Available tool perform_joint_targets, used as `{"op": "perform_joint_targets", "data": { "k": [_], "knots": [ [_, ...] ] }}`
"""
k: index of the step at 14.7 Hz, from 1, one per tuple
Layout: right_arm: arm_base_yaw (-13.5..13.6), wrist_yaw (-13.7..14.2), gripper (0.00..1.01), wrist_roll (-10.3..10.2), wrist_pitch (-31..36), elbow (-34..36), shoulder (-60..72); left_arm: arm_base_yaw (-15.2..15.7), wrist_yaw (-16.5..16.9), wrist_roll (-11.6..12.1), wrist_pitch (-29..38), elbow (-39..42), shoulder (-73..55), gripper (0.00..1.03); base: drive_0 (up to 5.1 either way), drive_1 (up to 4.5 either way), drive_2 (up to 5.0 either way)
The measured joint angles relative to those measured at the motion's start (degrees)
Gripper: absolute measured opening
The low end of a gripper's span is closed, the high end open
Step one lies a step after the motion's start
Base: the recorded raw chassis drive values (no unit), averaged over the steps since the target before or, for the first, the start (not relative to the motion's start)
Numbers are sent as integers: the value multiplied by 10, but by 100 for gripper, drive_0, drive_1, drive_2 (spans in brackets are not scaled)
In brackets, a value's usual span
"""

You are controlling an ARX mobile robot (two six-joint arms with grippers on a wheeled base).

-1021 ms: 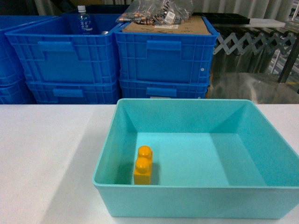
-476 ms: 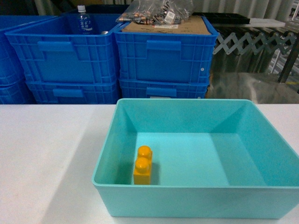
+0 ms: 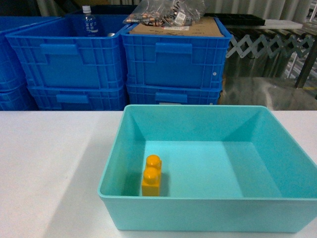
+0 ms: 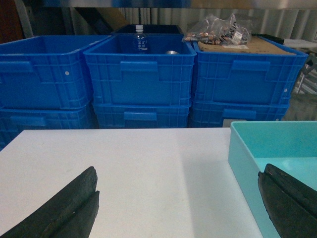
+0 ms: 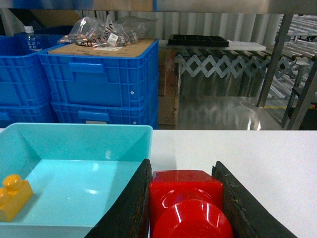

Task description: Pick red block from blue box to shelf

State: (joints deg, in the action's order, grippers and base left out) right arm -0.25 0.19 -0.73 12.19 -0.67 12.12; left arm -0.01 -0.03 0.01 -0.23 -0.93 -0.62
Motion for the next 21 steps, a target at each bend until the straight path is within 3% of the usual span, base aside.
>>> {"op": "perform_joint_targets", "data": {
  "k": [3,4,13,21],
  "knots": [
    [0,0,28,2,-32,0,-28,0,0,0,0,0,0,98,0,0,0],
    [0,-2,28,2,-120,0,-88,0,0,0,0,0,0,98,0,0,0],
    [0,-2,28,3,-124,0,-118,0,0,0,0,0,0,98,-7,-7,-7],
    [2,-2,28,3,-124,0,-118,0,0,0,0,0,0,98,-169,-169,-169]
  ]
}}
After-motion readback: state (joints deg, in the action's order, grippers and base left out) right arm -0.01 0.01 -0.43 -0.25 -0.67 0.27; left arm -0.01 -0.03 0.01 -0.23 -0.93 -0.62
